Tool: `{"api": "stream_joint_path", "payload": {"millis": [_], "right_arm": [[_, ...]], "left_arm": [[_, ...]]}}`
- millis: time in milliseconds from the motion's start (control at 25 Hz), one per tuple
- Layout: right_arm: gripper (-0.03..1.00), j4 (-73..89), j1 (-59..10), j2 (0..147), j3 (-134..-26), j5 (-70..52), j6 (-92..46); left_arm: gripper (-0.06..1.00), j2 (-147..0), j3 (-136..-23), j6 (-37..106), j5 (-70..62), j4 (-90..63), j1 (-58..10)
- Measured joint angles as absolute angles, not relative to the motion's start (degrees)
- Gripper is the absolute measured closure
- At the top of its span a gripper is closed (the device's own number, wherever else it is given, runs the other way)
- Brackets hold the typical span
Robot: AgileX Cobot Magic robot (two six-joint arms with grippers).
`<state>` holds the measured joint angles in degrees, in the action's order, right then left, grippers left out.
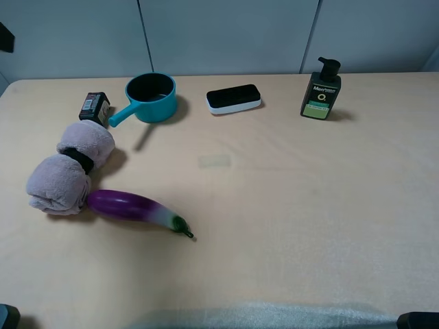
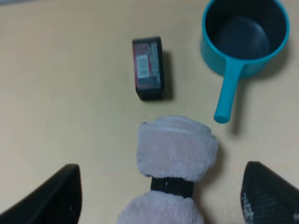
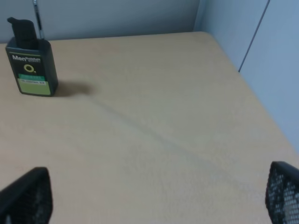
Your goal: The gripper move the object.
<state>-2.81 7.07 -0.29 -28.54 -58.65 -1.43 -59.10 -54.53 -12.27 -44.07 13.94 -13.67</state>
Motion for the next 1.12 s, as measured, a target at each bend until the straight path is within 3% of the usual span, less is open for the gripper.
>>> {"api": "stream_joint_path", "payload": {"millis": [1120], "right_arm": [[0.27, -2.8, 7.1, -0.3, -28.5, -58.7, -1.4]], "left_arm": [[0.18, -19.3, -35.1, -12.6, -52.2, 14.1, -13.7]]}}
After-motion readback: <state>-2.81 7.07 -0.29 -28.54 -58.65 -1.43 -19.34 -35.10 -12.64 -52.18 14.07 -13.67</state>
